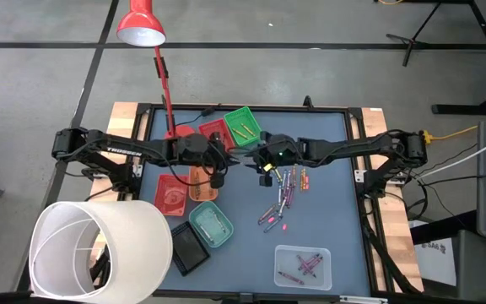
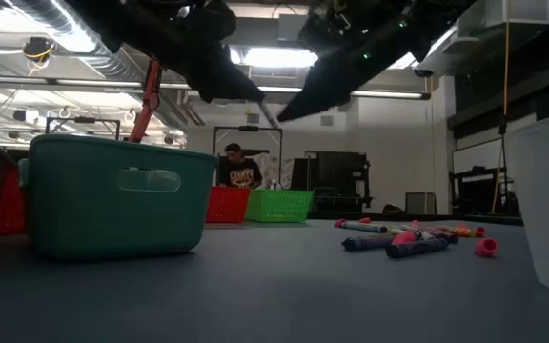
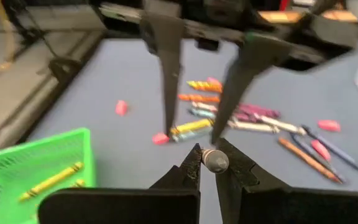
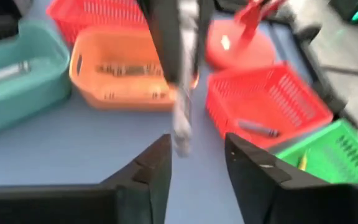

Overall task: Sort crayons
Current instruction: Put the gray crayon into the light green bin

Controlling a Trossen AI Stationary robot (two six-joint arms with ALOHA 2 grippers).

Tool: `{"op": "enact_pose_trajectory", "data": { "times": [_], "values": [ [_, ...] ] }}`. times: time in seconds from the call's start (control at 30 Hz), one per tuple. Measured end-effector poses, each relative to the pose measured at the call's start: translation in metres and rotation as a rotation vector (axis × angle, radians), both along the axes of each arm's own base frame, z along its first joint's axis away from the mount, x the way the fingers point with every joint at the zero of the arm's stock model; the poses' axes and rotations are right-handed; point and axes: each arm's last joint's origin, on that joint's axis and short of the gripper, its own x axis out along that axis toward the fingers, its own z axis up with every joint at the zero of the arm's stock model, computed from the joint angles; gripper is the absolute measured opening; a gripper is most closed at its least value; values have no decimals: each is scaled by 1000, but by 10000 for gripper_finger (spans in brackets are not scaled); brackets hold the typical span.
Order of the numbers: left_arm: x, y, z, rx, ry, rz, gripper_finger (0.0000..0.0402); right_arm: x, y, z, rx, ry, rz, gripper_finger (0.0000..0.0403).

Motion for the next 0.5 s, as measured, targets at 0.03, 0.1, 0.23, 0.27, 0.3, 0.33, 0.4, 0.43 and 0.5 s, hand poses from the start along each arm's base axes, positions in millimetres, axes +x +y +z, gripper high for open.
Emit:
{"op": "enact_pose_trajectory", "data": {
  "times": [0.03, 0.1, 0.23, 0.27, 0.3, 0.33, 0.4, 0.43, 0.5],
  "values": [
    [-1, -2, -2, -11, 17, -16, 10, -2, 0, -2, 4, 31, -1, 155],
    [-2, -5, -5, -51, 52, -45, 10, -5, 1, -7, 10, 93, -1, 162],
    [-5, -14, -12, -151, 128, -127, 10, -13, 1, -16, 22, 214, -1, 165],
    [-6, -17, -13, -176, 141, -152, 10, -15, 1, -18, 24, 238, -1, 165],
    [-7, -20, -14, -206, 155, -176, 10, -16, 2, -19, 26, 258, -1, 165],
    [-7, -23, -15, -237, 165, -197, 10, -17, 2, -20, 28, 276, -1, 165],
    [-7, -30, -15, -298, 177, -242, 10, -19, 2, -22, 30, 297, -1, 166],
    [-8, -34, -15, -326, 180, -267, 10, -19, 2, -22, 31, 304, -1, 166],
    [-8, -43, -15, -371, 189, -325, 10, -20, 2, -22, 31, 310, -1, 166]
  ]
}}
